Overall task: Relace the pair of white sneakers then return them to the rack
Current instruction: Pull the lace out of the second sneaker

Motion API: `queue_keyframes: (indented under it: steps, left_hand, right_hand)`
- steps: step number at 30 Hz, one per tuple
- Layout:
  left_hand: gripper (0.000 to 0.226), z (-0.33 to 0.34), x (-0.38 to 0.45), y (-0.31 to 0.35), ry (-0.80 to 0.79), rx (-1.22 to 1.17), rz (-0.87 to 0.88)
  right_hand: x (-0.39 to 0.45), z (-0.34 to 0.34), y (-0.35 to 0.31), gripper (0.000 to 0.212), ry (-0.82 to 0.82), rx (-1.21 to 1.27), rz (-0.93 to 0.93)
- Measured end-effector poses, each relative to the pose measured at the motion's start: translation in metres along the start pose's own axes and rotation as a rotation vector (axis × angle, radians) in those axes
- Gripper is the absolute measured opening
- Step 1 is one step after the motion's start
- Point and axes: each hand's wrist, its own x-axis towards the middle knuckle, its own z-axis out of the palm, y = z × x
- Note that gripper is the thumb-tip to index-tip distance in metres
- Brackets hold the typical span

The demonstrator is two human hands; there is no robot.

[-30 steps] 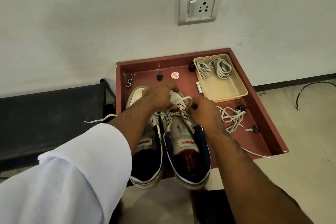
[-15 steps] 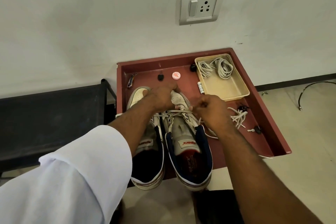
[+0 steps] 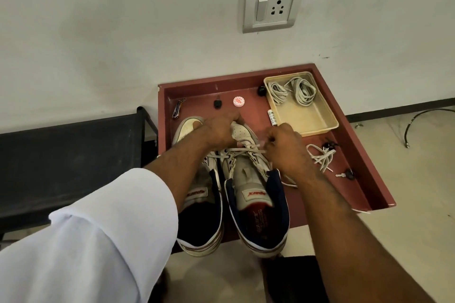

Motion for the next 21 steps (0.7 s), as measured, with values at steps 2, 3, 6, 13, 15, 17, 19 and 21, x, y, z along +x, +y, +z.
queue_keyframes:
  steps: [2,3,6,13,15,17,19,21]
  left_hand:
    - [0.055,-0.002,0.0,0.0,-0.018,0.005,-0.008]
    - [0.055,-0.003,0.001,0.001,-0.022,0.011,-0.012]
    - [0.055,-0.002,0.001,0.0,-0.016,0.014,-0.012]
    - [0.057,0.001,-0.003,0.0,0.024,0.041,0.007]
    - [0.056,0.001,-0.004,0.0,0.039,0.051,0.016]
    - [0.057,0.001,-0.003,-0.002,0.037,0.048,0.019]
    - [0.057,0.001,-0.003,-0.002,0.028,0.035,0.017]
    - [0.056,0.002,-0.001,-0.004,0.034,0.039,0.013]
  right_hand:
    - [0.002,-0.02,0.016,0.011,0.14,-0.026,0.052]
    - [0.002,-0.031,0.023,0.011,0.22,-0.038,0.097]
    - [0.0,-0.045,0.031,0.014,0.33,-0.085,0.159]
    - [-0.005,0.001,-0.012,0.021,-0.02,-0.216,-0.057]
    - [-0.006,0.006,-0.011,0.018,-0.003,-0.226,-0.025]
    - [-0.007,0.0,-0.01,0.018,0.06,-0.216,-0.008]
    - [-0.005,-0.015,-0.002,0.016,0.183,-0.204,0.027]
    - [-0.005,-0.027,0.007,0.01,0.253,-0.091,0.02]
